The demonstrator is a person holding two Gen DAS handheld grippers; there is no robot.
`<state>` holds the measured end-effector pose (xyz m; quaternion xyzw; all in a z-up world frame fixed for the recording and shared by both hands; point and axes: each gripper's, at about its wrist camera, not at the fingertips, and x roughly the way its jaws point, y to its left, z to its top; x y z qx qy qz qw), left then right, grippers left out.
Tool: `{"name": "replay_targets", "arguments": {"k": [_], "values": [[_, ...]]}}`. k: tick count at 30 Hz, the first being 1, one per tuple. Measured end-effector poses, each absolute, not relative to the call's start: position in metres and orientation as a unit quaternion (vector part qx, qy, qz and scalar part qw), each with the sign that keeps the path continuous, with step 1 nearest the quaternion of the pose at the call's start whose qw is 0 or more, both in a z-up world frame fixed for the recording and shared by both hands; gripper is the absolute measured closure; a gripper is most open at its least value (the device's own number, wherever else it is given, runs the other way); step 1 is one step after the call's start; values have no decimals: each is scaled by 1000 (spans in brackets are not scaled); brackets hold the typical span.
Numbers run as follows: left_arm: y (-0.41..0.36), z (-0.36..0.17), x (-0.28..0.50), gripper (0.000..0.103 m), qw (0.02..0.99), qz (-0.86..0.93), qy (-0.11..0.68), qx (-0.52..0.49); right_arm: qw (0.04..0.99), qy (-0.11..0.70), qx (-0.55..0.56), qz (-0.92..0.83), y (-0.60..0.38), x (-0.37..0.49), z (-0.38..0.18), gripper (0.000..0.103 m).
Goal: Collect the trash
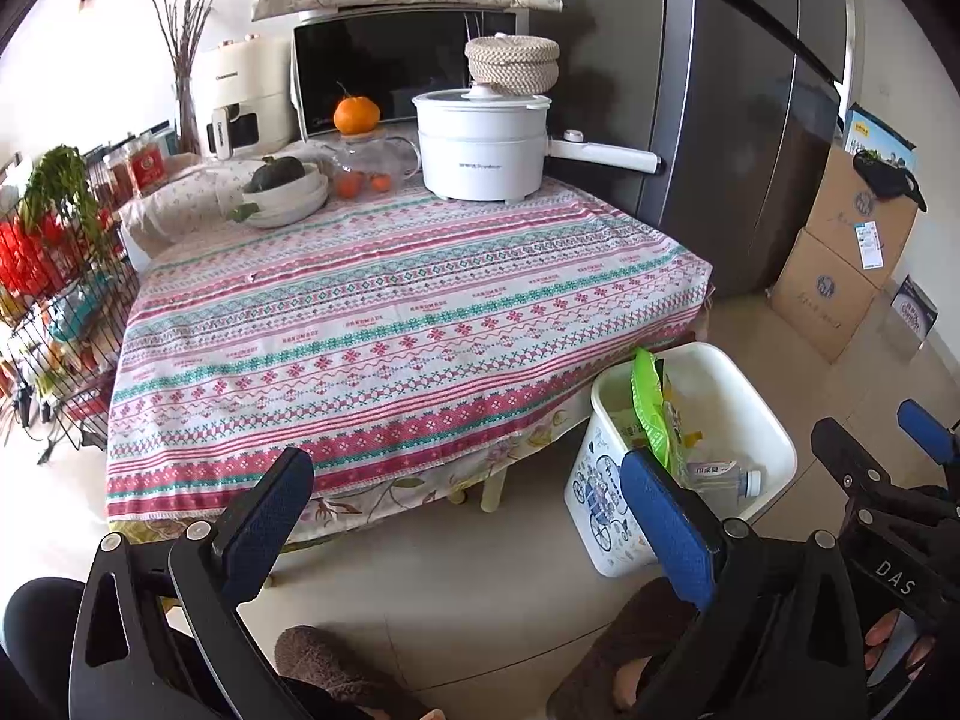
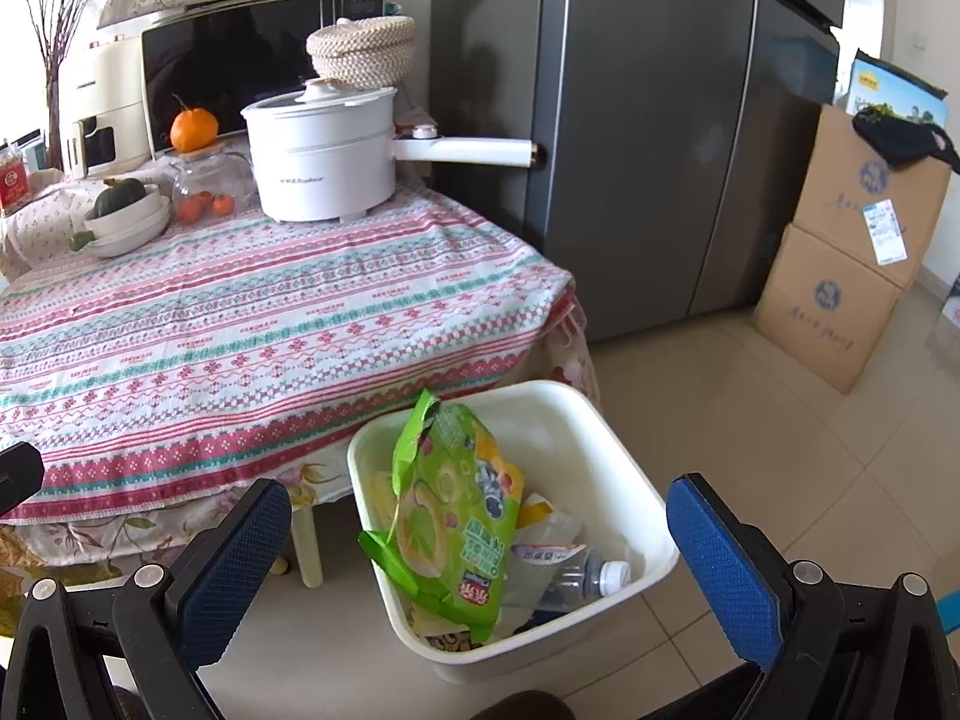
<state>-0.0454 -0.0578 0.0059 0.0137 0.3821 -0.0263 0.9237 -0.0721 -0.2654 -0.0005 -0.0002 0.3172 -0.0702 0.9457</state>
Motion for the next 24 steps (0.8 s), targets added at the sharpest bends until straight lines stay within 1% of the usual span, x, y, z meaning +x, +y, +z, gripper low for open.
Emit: {"name": "replay_targets", "arguments": {"k": [24], "values": [[-56,2,-47,0,923,-18,385,20,947,314,-9,-69,-260,-77,2,0]]}}
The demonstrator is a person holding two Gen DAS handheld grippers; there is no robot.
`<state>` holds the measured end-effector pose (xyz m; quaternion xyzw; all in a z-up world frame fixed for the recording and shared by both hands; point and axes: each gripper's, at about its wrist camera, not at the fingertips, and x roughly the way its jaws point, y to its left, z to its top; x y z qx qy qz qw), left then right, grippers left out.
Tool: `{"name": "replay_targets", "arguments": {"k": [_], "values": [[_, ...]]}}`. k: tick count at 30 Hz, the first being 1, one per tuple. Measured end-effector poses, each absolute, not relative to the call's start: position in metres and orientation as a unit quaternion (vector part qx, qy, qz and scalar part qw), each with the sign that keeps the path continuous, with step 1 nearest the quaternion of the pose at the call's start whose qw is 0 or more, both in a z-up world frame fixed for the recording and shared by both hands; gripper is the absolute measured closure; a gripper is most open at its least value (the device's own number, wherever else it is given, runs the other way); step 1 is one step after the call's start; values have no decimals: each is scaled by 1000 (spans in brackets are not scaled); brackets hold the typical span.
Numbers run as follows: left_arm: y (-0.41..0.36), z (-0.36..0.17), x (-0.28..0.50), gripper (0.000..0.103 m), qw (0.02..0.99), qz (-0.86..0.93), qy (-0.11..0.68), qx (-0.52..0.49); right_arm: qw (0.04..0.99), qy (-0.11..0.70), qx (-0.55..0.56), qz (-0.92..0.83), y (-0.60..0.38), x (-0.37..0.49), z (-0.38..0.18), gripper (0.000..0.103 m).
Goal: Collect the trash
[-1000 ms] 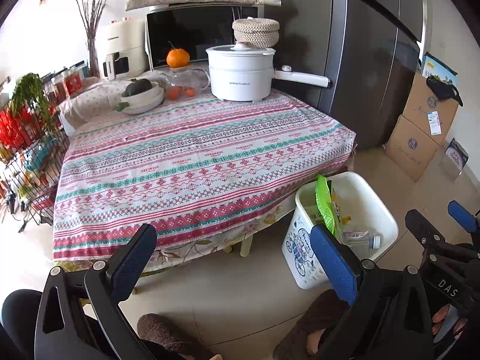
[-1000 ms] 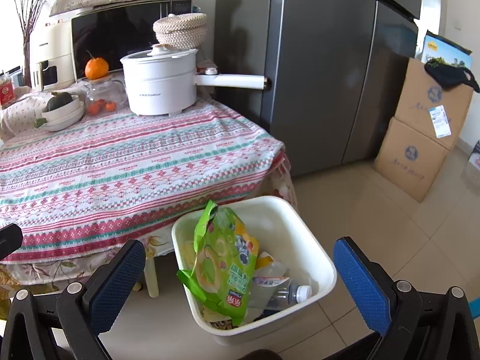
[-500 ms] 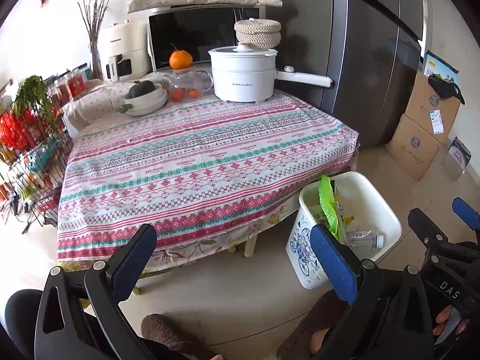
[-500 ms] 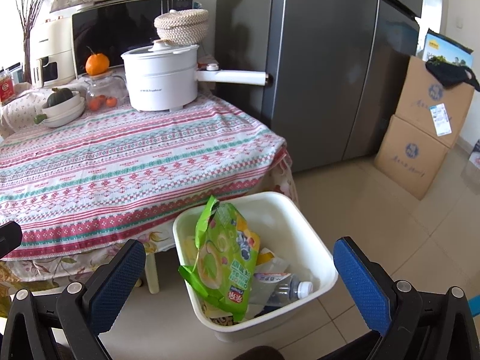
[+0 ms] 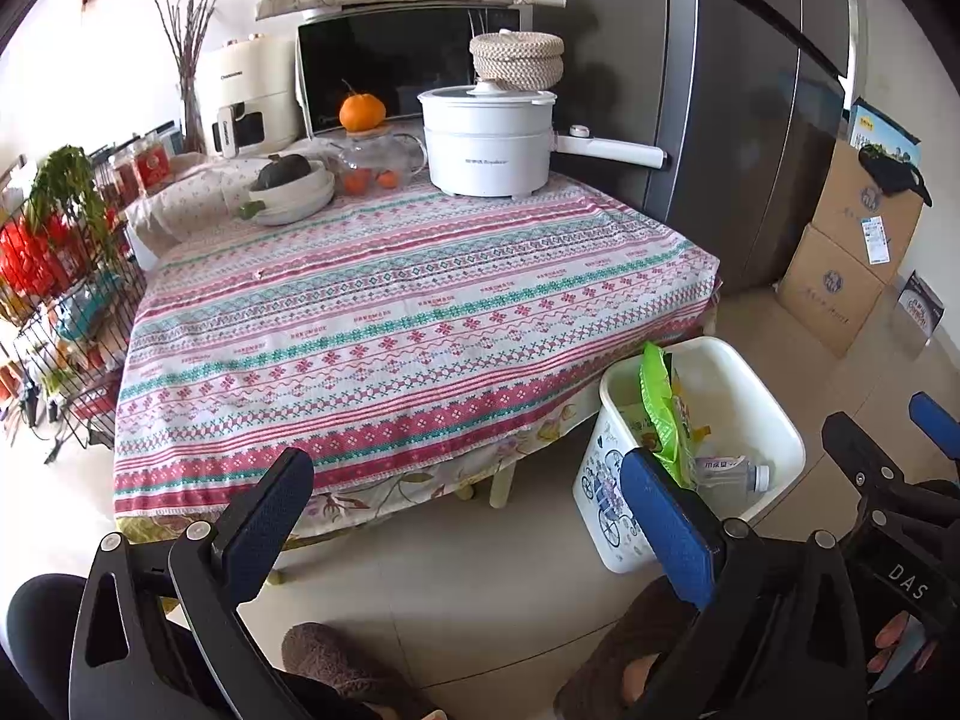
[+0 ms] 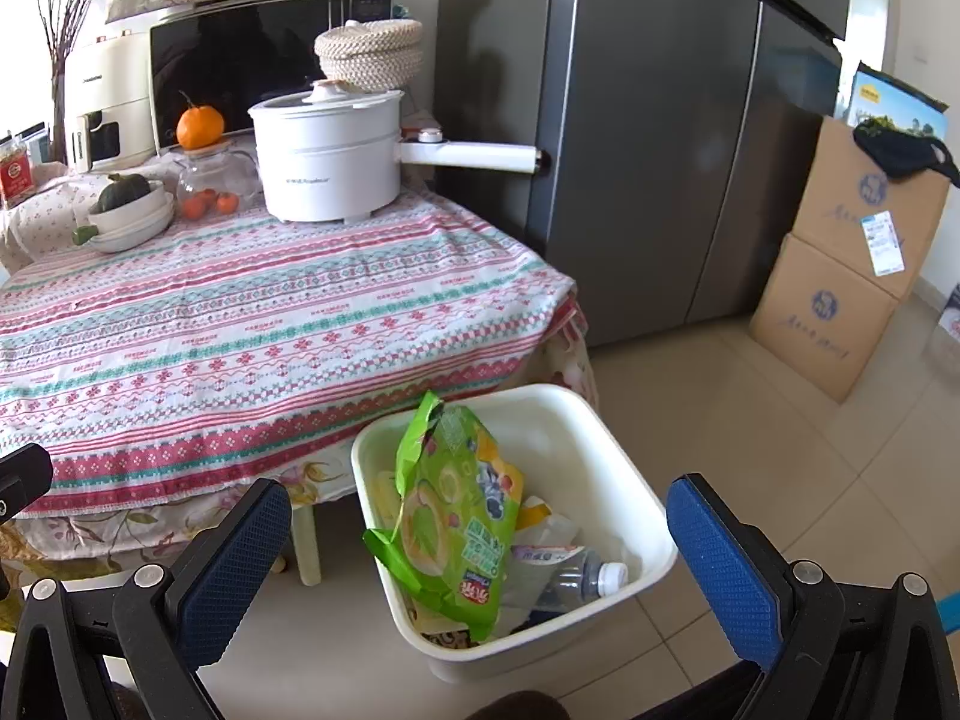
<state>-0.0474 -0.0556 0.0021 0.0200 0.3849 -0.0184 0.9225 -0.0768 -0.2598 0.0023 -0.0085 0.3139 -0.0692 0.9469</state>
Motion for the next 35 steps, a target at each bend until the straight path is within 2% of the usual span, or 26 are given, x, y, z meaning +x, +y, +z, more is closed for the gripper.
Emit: {"name": "replay_targets", "arguments": {"k": [35], "values": [[-46,-8,-37,0,914,-21,405,13,944,323,-12,-67,-257,-72,-1,0]]}}
